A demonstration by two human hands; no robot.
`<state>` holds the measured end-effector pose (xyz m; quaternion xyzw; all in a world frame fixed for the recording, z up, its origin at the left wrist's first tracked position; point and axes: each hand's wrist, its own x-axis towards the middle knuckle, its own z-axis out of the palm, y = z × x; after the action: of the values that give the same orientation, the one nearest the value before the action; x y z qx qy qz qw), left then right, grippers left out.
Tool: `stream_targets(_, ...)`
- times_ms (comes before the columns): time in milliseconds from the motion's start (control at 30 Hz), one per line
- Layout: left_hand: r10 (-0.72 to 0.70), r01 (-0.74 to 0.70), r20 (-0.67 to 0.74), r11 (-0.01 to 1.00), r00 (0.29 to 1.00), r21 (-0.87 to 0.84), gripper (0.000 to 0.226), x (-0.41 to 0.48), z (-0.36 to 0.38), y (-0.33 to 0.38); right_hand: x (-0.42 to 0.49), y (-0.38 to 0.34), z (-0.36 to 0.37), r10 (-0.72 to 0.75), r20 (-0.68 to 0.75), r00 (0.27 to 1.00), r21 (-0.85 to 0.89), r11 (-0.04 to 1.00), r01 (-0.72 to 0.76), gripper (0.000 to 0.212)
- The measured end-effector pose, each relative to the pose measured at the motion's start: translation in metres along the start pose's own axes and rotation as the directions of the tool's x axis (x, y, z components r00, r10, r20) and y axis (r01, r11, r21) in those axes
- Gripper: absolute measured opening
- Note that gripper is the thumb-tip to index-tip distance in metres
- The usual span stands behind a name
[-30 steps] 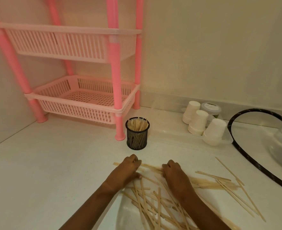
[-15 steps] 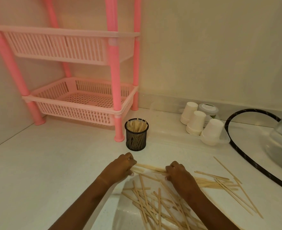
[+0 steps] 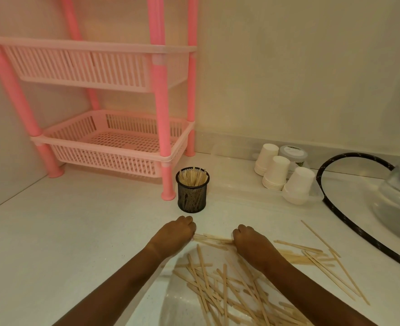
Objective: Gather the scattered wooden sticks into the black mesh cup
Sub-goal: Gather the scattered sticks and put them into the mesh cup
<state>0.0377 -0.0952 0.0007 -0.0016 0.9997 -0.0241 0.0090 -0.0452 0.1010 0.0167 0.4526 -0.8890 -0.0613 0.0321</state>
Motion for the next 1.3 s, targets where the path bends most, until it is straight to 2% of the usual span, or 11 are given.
stream_targets(33,0.007,-0.007,-0.004,1.0,1.0,0.028,0.024,0.0,0.001,0.001,-0.004,-0.002,-0.004,-0.011,-0.051,0.999,-0.042,0.999,0.009,0.01)
stream_targets(133,0.016,-0.016,-0.008,0.999,1.0,0.04,0.025,-0.001,0.0,0.002,-0.013,-0.007,-0.009,0.009,-0.03,1.0,-0.192,0.981,-0.014,0.033)
stream_targets(300,0.009,-0.009,-0.005,0.999,1.0,0.032,0.023,-0.002,-0.001,0.005,-0.014,-0.013,-0.005,0.019,-0.085,0.996,-0.294,0.955,-0.043,0.034)
stream_targets(433,-0.026,0.026,-0.003,0.998,1.0,0.05,0.024,0.0,-0.005,0.01,-0.009,-0.013,-0.003,-0.004,-0.088,0.996,-0.22,0.975,-0.015,0.032)
stream_targets(533,-0.049,0.049,-0.003,0.998,0.999,0.038,0.025,0.0,-0.004,0.011,-0.004,-0.007,-0.003,-0.015,-0.064,0.998,-0.102,0.995,0.008,0.008)
stream_targets(633,-0.093,0.092,-0.017,0.995,0.996,-0.029,0.024,-0.001,-0.002,0.008,-0.002,0.003,0.002,-0.036,0.008,0.999,0.008,0.999,0.036,0.035)
stream_targets(833,-0.134,0.129,-0.042,0.986,0.99,-0.105,0.024,-0.004,0.0,0.008,0.004,0.028,-0.028,0.085,-0.103,0.991,0.215,0.975,-0.061,0.019)
stream_targets(933,-0.175,0.171,-0.026,0.979,0.984,-0.115,0.021,-0.001,-0.003,0.013,0.011,0.038,-0.054,0.228,-0.179,0.957,0.591,0.803,-0.081,0.018)
stream_targets(1067,-0.208,0.207,-0.005,0.975,0.978,-0.081,0.022,0.004,-0.005,0.018,0.025,0.036,-0.078,0.391,-0.124,0.912,0.964,0.267,0.016,0.013)
stream_targets(1167,-0.187,0.188,0.019,0.979,0.982,-0.073,0.024,0.007,-0.006,0.018,0.042,0.03,-0.087,0.419,-0.051,0.906,0.995,-0.054,0.081,0.018)
stream_targets(1300,-0.182,0.183,0.019,0.98,0.983,-0.078,0.024,0.008,-0.005,0.016,0.064,0.016,-0.098,0.475,-0.067,0.877,0.954,-0.226,0.195,0.023)
